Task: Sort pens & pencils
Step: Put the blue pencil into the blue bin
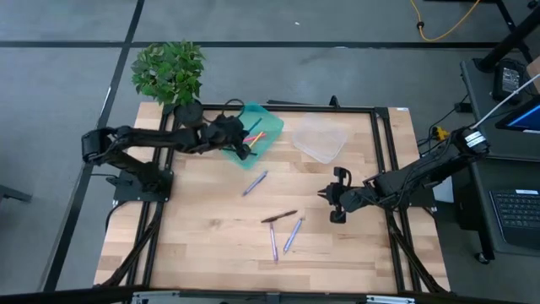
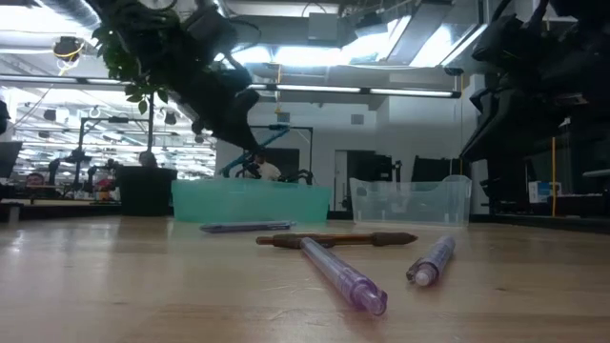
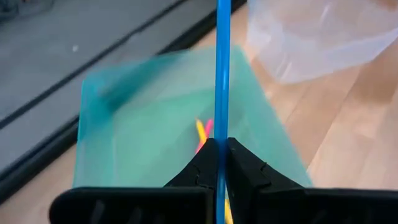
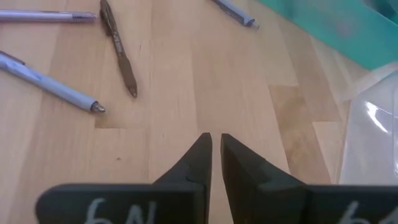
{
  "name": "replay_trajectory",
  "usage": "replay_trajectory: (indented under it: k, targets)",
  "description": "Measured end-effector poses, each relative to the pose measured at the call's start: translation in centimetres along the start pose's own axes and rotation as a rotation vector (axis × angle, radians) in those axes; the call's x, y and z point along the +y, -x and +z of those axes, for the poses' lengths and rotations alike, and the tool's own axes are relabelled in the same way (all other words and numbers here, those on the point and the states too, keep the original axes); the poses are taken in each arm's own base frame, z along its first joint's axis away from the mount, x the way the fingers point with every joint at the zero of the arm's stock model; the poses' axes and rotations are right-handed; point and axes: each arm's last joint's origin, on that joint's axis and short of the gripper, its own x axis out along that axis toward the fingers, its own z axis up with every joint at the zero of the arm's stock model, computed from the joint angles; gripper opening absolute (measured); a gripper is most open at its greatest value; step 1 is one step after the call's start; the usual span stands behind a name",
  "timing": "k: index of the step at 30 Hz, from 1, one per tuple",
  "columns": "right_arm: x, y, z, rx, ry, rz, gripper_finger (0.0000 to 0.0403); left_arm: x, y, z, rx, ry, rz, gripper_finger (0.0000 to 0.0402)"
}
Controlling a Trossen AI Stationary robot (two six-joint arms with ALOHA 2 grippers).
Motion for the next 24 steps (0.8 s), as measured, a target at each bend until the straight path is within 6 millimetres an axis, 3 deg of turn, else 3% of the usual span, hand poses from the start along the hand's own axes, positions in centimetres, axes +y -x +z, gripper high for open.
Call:
replay_trajectory:
  k: [13,24]
  targets:
    - [0.0,0.0,0.2,-0.014,0.037,0.004,0.0037,0.1,-4.8,1.0,0.358,-0.122,0.007,0.0010]
    - [0.0,0.0,0.2,-0.014,0.038,0.006,0.0037,0.3,-5.9,3.4,0.502,-0.170,-0.041,0.0010]
